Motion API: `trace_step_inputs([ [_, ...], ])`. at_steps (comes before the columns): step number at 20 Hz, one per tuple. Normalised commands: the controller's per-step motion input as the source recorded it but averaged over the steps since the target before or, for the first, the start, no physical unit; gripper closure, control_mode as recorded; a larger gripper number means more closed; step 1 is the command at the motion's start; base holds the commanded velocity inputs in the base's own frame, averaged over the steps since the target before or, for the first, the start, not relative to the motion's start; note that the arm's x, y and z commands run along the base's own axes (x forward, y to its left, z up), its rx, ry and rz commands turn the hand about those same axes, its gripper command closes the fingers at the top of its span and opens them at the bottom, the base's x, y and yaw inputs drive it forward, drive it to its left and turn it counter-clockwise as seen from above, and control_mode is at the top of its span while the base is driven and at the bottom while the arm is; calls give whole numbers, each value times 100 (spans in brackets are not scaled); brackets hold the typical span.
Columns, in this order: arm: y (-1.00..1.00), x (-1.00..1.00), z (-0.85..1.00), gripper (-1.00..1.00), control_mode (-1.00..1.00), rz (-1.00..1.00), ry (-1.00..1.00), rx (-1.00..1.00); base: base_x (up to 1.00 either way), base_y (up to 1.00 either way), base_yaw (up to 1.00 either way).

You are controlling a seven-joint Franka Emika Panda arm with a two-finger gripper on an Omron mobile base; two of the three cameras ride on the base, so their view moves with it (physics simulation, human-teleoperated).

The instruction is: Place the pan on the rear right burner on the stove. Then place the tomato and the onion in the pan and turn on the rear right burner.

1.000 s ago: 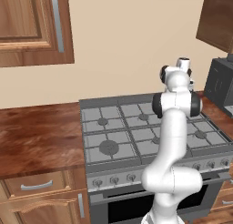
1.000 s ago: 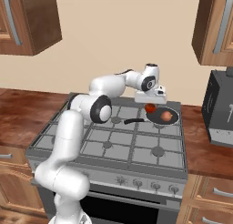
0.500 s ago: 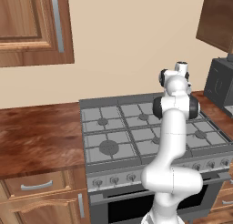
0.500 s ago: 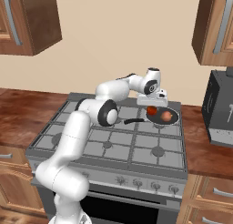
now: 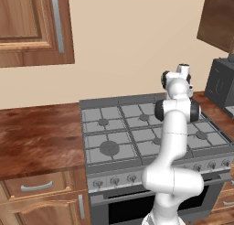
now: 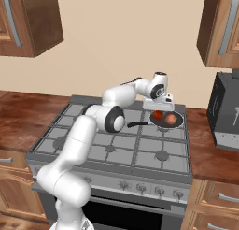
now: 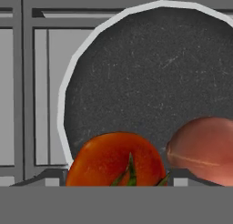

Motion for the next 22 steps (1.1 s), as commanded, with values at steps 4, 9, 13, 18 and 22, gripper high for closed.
trace_step_inputs([
  [4, -2, 0, -28, 100, -100, 0, -2, 0, 0, 0, 0],
  [9, -3, 0, -17, 100, -100, 0, -4, 0, 0, 0, 0],
  [13, 0, 0, -7, -100, -100, 0, -7, 0, 0, 0, 0],
  [18, 0, 0, 0, -100, -100, 0, -11, 0, 0, 0, 0],
  [22, 0, -2, 0, -100, -100, 0, -15, 0, 0, 0, 0],
])
